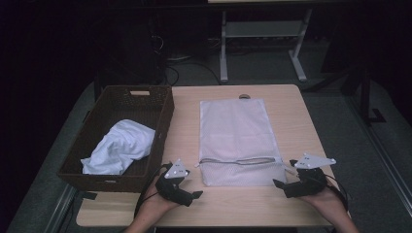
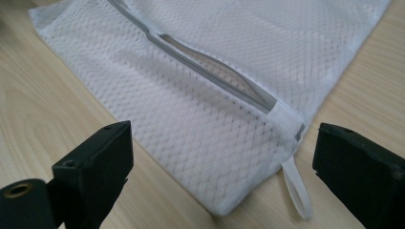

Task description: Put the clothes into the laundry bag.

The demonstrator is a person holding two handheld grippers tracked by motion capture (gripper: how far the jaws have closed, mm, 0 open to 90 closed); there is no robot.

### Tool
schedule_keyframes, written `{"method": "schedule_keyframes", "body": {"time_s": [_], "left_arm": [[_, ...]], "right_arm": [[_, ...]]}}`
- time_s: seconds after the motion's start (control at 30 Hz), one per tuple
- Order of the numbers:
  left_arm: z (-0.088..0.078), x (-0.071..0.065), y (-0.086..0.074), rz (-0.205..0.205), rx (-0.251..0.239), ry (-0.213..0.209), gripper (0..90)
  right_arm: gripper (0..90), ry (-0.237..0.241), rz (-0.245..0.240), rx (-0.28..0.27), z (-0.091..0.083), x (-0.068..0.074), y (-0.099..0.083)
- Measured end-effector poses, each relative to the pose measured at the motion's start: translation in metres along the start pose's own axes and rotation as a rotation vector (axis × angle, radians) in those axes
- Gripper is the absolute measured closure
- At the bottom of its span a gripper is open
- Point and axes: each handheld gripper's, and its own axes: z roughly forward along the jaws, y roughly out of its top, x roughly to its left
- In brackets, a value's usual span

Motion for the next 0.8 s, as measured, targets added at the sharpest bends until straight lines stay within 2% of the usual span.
{"method": "schedule_keyframes", "body": {"time_s": [0.23,0.37,0.5,0.67,0.8], "left_arm": [[-0.001,0.002,0.0,0.001,-0.001,0.004,13.1],[-0.001,0.001,0.0,0.008,-0.001,0.004,13.1],[-0.001,0.002,-0.001,0.008,-0.002,0.005,13.3],[-0.001,0.002,0.0,0.004,-0.005,0.005,13.3],[-0.001,0.002,0.0,0.002,-0.004,0.006,13.3]], "right_arm": [[6.1,0.011,-0.015,-0.017,0.007,-0.006,0.017],[6.6,0.015,-0.006,-0.027,0.011,-0.011,0.027],[15.2,0.025,-0.004,-0.022,0.015,-0.016,0.036],[15.9,0.026,0.013,-0.028,0.019,-0.022,0.043],[20.6,0.038,0.019,-0.034,0.021,-0.028,0.05]]}}
